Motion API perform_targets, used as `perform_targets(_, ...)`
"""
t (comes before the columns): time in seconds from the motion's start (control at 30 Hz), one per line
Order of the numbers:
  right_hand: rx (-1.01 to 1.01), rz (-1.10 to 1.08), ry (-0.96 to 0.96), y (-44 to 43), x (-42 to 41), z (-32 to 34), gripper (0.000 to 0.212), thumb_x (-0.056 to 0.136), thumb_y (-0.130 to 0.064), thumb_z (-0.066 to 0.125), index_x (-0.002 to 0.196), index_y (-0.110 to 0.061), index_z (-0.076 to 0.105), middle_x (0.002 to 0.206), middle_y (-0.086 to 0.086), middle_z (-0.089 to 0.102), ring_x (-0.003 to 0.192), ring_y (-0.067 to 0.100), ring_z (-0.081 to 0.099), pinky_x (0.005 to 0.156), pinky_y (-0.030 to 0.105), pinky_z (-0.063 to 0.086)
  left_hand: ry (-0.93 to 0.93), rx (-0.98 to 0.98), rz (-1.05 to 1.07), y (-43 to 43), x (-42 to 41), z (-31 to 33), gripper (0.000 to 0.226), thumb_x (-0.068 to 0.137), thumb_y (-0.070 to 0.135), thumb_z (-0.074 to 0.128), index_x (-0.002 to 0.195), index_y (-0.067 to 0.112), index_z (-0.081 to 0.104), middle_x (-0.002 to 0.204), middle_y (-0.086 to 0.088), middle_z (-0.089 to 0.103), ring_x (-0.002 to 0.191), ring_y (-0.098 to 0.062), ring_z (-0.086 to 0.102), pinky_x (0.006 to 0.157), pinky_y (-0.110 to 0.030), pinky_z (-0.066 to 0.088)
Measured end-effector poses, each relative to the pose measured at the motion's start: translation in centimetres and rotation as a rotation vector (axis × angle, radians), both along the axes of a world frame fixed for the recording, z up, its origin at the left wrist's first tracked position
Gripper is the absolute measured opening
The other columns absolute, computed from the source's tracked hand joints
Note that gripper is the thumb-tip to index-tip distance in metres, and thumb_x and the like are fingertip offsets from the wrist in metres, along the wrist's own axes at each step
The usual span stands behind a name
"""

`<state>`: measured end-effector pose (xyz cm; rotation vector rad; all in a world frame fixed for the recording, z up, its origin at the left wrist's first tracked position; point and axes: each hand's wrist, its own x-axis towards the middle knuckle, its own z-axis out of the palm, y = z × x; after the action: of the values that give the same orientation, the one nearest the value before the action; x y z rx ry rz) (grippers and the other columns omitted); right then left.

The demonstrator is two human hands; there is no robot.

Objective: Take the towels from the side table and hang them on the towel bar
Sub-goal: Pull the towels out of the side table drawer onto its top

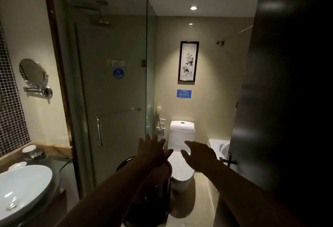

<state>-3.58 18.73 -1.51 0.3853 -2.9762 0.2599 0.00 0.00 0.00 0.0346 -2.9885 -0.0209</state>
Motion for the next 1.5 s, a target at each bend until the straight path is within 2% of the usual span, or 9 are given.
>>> perform_targets(0.13,0.069,0.066,-0.034,-1.0,-1.2,-1.7,0.058,0.102,-0.06,0.032,0.154,-0.034,0.033,0.157,-0.001,0.045,0.141,0.03,0.044,0.113,0.045,0.038,-0.039,0.018,0.053,0.1,-1.3,-1.4,0.072,0.096,0.071,0.032,0.157,0.032,0.026,0.165,-0.011,0.027,0.15,-0.04,0.024,0.118,-0.059,0.021)
perform_targets(0.27,0.08,0.096,-0.081,-3.0,-3.6,-2.6,0.056,0.103,-0.06,0.03,0.152,-0.032,0.037,0.156,0.0,0.046,0.141,0.03,0.044,0.113,0.045,0.037,-0.091,0.044,0.08,-0.7,-4.2,-2.6,0.072,0.095,0.072,0.034,0.154,0.03,0.033,0.159,-0.01,0.038,0.144,-0.038,0.035,0.114,-0.058,0.027)
perform_targets(0.37,0.091,0.107,-0.039,-4.6,-5.9,-2.5,0.054,0.104,-0.057,0.032,0.15,-0.031,0.04,0.154,0.001,0.048,0.139,0.03,0.046,0.113,0.046,0.038,-0.028,0.053,0.097,-2.0,-7.1,-2.6,0.069,0.095,0.071,0.034,0.15,0.03,0.039,0.154,-0.008,0.044,0.139,-0.035,0.041,0.111,-0.052,0.03)
perform_targets(0.73,0.154,0.074,0.009,-6.7,-14.9,-2.4,0.052,0.103,-0.051,0.042,0.148,-0.025,0.043,0.148,0.004,0.053,0.134,0.032,0.052,0.108,0.047,0.043,-0.087,0.042,0.094,-6.2,-17.6,-3.7,0.067,0.098,0.067,0.029,0.15,0.026,0.041,0.149,-0.012,0.05,0.133,-0.035,0.05,0.108,-0.053,0.037)
perform_targets(0.87,0.261,0.139,-0.064,-7.1,-18.3,-3.7,0.055,0.103,-0.05,0.044,0.151,-0.026,0.038,0.154,0.006,0.045,0.137,0.033,0.046,0.111,0.047,0.038,-0.119,0.102,0.074,-4.9,-20.5,-4.2,0.059,0.102,0.059,0.034,0.151,0.027,0.04,0.152,-0.012,0.047,0.135,-0.035,0.049,0.11,-0.052,0.035)
perform_targets(1.07,0.23,0.221,-0.026,-8.1,-24.4,-4.7,0.051,0.102,-0.049,0.045,0.149,-0.028,0.042,0.145,0.004,0.053,0.131,0.03,0.052,0.105,0.044,0.043,-0.036,0.086,0.08,-2.8,-25.7,-4.2,0.057,0.101,0.059,0.035,0.148,0.029,0.043,0.149,-0.011,0.052,0.131,-0.033,0.053,0.107,-0.049,0.039)
perform_targets(1.2,0.184,0.226,-0.047,-8.4,-27.8,-6.0,0.048,0.1,-0.048,0.047,0.144,-0.03,0.048,0.137,0.002,0.058,0.126,0.028,0.055,0.101,0.041,0.045,-0.073,0.116,0.1,-3.0,-27.4,-5.2,0.058,0.101,0.059,0.036,0.149,0.028,0.042,0.148,-0.011,0.05,0.132,-0.033,0.051,0.108,-0.051,0.037)
perform_targets(1.3,0.172,0.224,-0.07,-9.2,-29.9,-6.6,0.048,0.099,-0.047,0.048,0.144,-0.031,0.049,0.133,0.001,0.06,0.124,0.027,0.057,0.1,0.041,0.045,-0.116,0.033,0.15,-4.2,-28.6,-6.0,0.057,0.101,0.059,0.037,0.148,0.028,0.043,0.143,-0.011,0.053,0.127,-0.033,0.053,0.104,-0.049,0.038)
perform_targets(1.5,0.141,0.209,-0.032,-11.8,-33.7,-6.2,0.049,0.101,-0.044,0.049,0.147,-0.028,0.044,0.142,0.003,0.055,0.13,0.029,0.053,0.105,0.042,0.042,-0.092,-0.043,0.155,-7.8,-34.0,-6.5,0.052,0.101,0.057,0.037,0.147,0.032,0.044,0.143,-0.01,0.051,0.127,-0.033,0.052,0.103,-0.047,0.037)
